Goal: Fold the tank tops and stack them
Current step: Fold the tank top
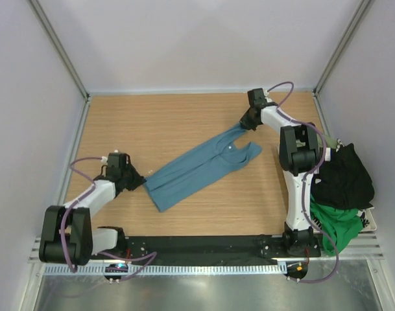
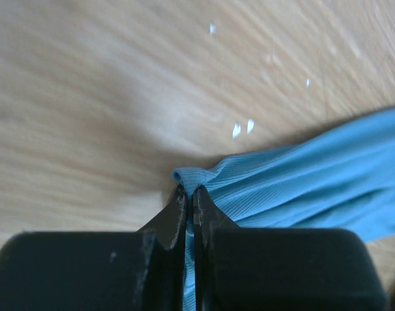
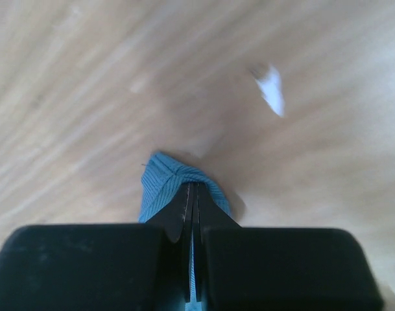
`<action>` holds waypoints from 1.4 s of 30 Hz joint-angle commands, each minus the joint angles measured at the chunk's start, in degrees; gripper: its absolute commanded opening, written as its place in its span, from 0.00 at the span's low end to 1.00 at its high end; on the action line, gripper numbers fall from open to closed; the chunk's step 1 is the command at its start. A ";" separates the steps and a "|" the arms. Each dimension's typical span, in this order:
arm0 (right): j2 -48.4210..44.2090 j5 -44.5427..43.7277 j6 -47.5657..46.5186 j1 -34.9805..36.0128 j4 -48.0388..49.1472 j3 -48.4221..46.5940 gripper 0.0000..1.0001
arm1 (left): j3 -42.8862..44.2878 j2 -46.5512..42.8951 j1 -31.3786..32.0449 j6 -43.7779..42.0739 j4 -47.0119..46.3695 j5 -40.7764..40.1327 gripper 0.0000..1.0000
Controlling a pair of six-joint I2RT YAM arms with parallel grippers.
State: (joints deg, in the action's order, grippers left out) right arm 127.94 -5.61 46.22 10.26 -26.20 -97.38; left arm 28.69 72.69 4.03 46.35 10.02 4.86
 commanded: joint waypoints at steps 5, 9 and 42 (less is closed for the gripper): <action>9.96 2.62 -4.29 -1.12 -5.79 -16.59 0.04 | -9.26 -14.58 7.73 7.35 -3.08 -0.29 0.00; 1.46 1.65 -7.01 -1.03 -0.63 -9.78 0.27 | -9.79 -16.61 8.10 6.31 -0.53 -0.29 0.00; -46.73 14.83 -4.65 7.58 16.97 57.30 0.66 | -7.24 -13.97 8.10 -0.91 -0.44 3.49 0.00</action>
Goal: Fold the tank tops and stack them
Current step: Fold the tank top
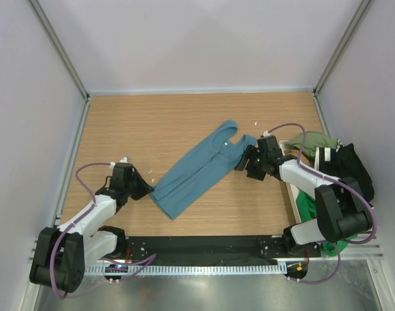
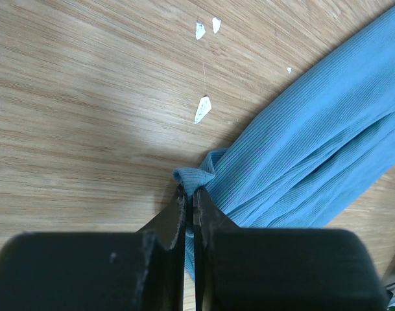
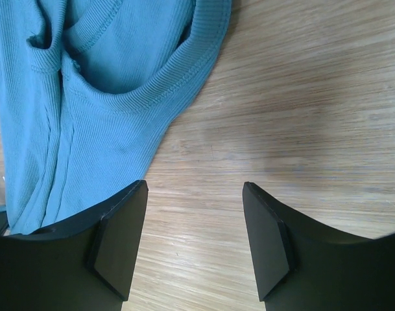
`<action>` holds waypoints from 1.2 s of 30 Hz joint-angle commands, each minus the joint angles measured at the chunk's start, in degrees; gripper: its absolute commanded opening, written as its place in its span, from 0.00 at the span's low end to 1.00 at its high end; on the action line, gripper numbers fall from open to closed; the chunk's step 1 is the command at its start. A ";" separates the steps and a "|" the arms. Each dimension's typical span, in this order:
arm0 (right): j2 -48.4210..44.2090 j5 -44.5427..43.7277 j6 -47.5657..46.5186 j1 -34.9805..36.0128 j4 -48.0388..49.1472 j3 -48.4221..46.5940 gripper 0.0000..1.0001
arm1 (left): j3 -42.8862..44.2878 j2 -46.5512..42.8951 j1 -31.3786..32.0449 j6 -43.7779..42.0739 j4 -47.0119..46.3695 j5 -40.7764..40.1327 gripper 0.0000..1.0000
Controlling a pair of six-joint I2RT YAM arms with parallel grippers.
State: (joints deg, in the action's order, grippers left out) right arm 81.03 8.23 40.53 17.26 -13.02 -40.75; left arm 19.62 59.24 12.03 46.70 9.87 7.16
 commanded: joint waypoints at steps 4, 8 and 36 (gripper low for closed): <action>2.10 1.70 1.83 0.94 5.71 1.37 0.66 | 1.92 -0.36 0.18 -1.35 -0.29 1.54 0.00; 2.99 2.05 2.62 1.55 7.12 1.99 0.66 | 1.65 -0.62 0.18 -1.17 -0.38 1.46 0.00; 25.91 -5.15 8.34 -0.63 13.37 -12.32 0.05 | -1.94 -5.36 7.03 3.83 0.24 -1.00 0.00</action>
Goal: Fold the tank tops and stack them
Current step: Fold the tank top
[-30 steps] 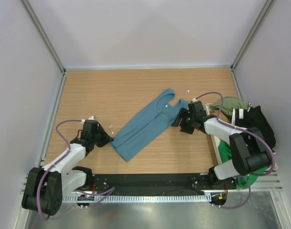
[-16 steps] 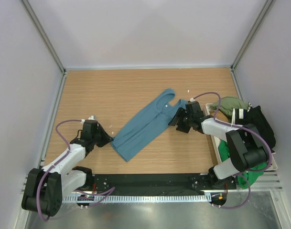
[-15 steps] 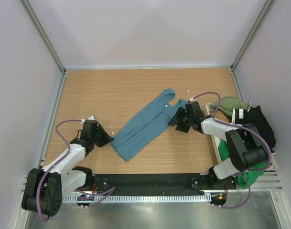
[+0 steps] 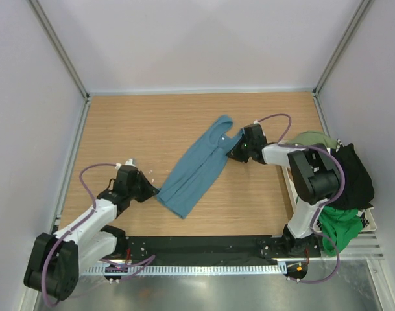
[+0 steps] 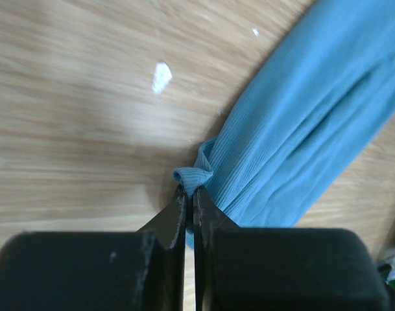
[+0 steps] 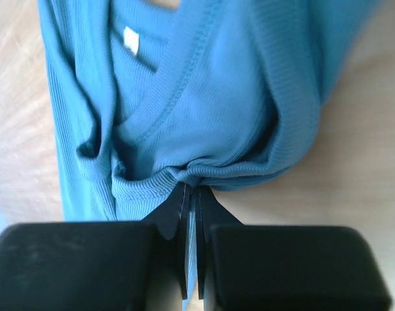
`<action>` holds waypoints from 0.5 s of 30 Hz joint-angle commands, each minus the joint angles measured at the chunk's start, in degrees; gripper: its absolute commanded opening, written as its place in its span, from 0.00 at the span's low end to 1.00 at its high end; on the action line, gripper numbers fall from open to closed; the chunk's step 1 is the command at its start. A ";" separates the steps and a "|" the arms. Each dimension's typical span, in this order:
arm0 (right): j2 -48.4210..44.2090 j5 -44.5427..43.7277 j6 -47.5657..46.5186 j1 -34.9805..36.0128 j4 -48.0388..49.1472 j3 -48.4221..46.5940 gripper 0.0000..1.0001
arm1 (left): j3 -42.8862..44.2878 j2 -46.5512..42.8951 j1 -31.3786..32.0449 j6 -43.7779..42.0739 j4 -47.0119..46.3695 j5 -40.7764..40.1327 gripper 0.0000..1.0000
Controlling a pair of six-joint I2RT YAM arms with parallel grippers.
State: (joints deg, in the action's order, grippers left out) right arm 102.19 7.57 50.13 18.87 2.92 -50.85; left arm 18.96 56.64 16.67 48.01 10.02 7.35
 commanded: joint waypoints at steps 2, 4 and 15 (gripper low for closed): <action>6.70 -4.15 -2.31 -3.14 -5.20 -6.09 0.05 | -1.82 -5.21 5.20 4.80 0.61 -3.38 0.00; 9.93 -2.74 -4.24 -3.67 -8.27 -11.69 0.06 | -2.61 -6.80 7.06 6.47 1.23 -4.62 0.00; 22.78 3.15 -9.52 -2.44 -19.61 -34.47 0.08 | -2.88 -4.44 27.97 19.91 0.53 -18.77 0.00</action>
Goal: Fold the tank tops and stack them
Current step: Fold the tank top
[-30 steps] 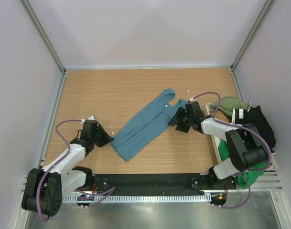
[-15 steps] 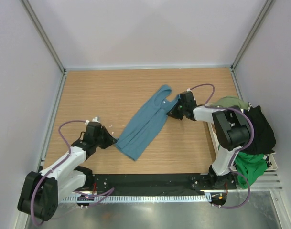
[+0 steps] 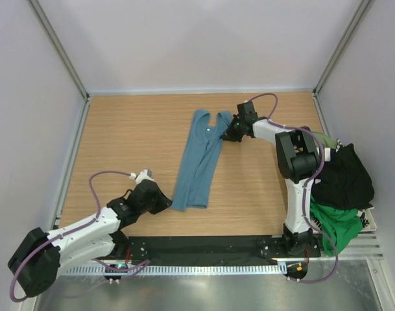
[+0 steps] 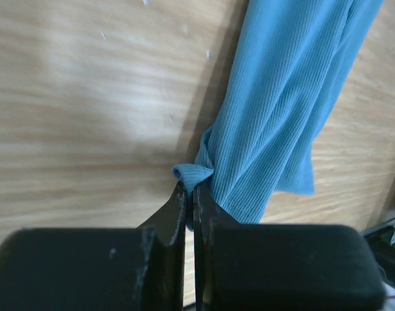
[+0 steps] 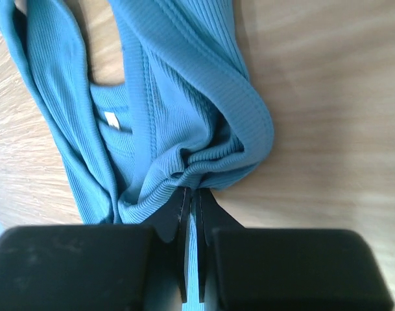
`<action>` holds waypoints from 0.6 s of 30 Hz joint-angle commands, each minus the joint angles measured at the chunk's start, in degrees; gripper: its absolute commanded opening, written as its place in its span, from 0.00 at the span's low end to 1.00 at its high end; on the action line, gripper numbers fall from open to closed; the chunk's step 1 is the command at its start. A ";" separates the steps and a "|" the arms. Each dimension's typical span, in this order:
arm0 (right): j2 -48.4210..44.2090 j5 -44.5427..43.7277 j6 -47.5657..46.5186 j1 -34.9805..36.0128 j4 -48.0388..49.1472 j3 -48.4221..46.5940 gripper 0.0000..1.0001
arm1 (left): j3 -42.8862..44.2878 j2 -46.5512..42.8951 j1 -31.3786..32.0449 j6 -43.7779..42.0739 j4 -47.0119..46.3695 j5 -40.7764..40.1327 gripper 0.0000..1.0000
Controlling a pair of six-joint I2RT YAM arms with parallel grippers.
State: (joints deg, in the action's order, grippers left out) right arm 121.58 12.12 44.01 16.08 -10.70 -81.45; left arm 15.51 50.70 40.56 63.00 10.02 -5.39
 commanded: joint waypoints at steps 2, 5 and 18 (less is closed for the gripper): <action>5.23 -0.78 -4.45 1.06 -7.05 -5.82 0.09 | 1.45 3.61 8.39 6.60 0.09 -9.45 0.01; 6.73 -1.04 -5.77 2.11 -9.51 -9.77 0.10 | 2.42 7.04 14.19 10.20 -1.32 -13.50 0.03; -3.70 -2.55 -13.60 3.08 -13.83 -0.75 0.52 | 4.79 6.96 18.68 13.82 2.62 -18.52 0.57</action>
State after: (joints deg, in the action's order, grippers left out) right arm 122.54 11.25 34.09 19.33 -20.69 -88.23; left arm 19.62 59.61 58.98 76.42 8.95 -20.23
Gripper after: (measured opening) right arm 0.503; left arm 0.559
